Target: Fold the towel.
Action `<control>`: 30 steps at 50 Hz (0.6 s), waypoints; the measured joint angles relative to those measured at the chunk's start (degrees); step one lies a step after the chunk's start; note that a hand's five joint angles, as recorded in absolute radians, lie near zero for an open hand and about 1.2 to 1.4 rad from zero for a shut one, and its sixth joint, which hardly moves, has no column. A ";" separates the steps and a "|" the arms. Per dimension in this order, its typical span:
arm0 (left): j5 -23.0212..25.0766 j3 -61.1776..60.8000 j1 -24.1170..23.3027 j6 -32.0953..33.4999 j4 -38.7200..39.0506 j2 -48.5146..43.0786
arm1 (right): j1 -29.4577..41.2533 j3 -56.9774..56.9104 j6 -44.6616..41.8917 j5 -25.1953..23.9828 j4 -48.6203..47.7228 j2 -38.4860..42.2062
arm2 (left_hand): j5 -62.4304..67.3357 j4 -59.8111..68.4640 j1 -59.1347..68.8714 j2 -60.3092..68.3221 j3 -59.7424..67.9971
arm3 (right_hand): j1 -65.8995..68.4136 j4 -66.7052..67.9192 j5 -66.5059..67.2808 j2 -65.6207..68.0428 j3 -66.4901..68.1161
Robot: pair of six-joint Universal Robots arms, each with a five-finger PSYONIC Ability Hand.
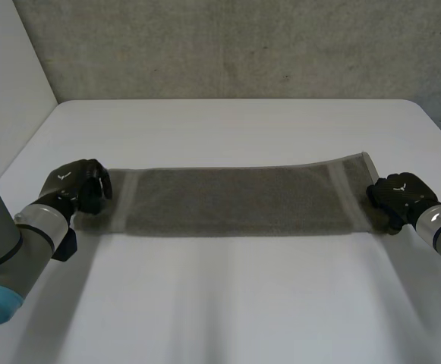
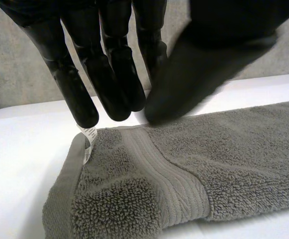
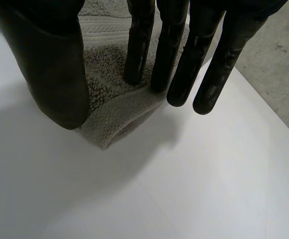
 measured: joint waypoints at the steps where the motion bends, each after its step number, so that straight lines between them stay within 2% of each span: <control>1: 0.00 0.03 0.03 -0.02 -0.01 0.04 | 0.00 -0.03 -0.01 0.01 0.00 0.06 | 5.26 4.49 4.98 4.45 4.57 | 0.50 0.47 0.42 0.52 0.44; 4: -0.05 0.02 0.06 -0.05 -0.09 0.18 | 0.00 -0.08 -0.04 0.04 -0.02 0.20 | 8.82 9.38 7.93 6.49 8.99 | 1.23 1.20 1.07 1.15 1.16; 16: -0.05 -0.01 -0.08 -0.08 -0.03 0.30 | 0.00 -0.19 -0.02 0.16 -0.03 0.37 | 7.49 7.26 7.15 6.28 7.29 | 3.28 3.34 3.01 3.29 3.22; 19: -0.03 -0.01 -0.04 -0.09 0.13 0.18 | 0.00 -0.19 -0.01 0.17 -0.03 0.37 | -0.01 -0.54 -0.07 0.17 -0.18 | 6.99 6.79 6.49 7.03 6.93; 22: 0.01 -0.01 0.13 -0.09 0.25 0.06 | -0.01 -0.19 0.01 0.17 -0.03 0.37 | -27.33 -28.11 -27.91 -28.28 -27.47 | 13.60 13.23 13.11 13.23 13.28; 24: 0.02 0.00 0.28 -0.09 0.28 0.00 | 0.00 -0.24 0.01 0.17 -0.03 0.37 | -39.21 -38.27 -39.01 -38.64 -38.04 | 20.31 20.03 20.04 19.99 20.17; 30: 0.03 0.06 0.56 -0.08 0.32 -0.08 | -0.06 -0.37 0.02 0.17 -0.10 0.32 | -43.68 -41.73 -41.78 -41.47 -41.27 | 30.10 30.69 31.15 28.44 30.57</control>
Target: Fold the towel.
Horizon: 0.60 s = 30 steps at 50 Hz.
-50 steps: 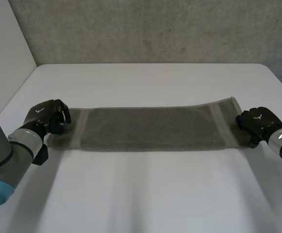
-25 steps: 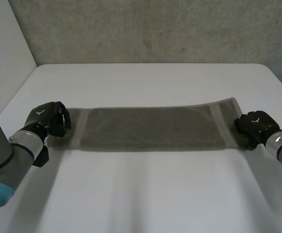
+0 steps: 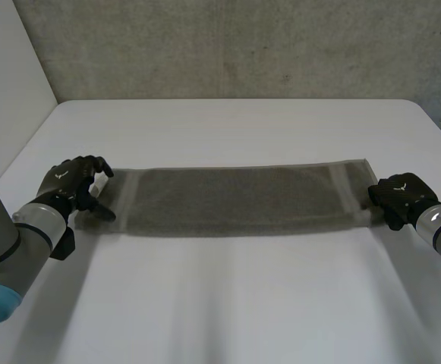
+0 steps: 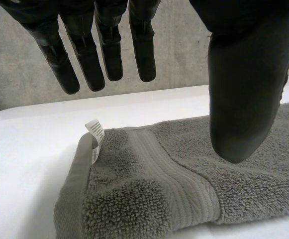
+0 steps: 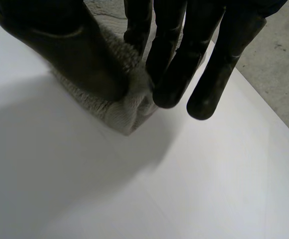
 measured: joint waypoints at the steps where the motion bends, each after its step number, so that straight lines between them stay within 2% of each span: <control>1: 0.00 0.00 0.03 0.00 0.00 0.00 | -0.01 -0.02 0.00 0.00 -0.02 0.00 | -0.14 -0.15 -0.13 -0.16 -0.16 | 1.02 1.06 1.24 0.70 1.05; 15: 0.00 0.01 0.20 0.00 -0.04 -0.05 | -2.27 -1.24 -0.75 0.05 -0.24 -0.10 | -3.84 -3.81 -3.13 -4.09 -3.94 | 1.59 1.83 1.81 0.77 2.21; 21: 0.00 0.02 0.20 0.00 -0.03 -0.06 | -7.08 -4.18 -0.89 0.05 -0.20 0.00 | -8.48 -8.26 -7.91 -8.74 -8.62 | 1.60 1.83 1.80 0.77 2.21; 30: -0.05 0.01 0.23 0.00 -0.03 0.01 | -17.12 -11.59 0.12 0.18 0.62 -0.51 | -8.77 -8.46 -7.96 -9.08 -8.86 | 1.92 1.83 1.80 0.77 2.20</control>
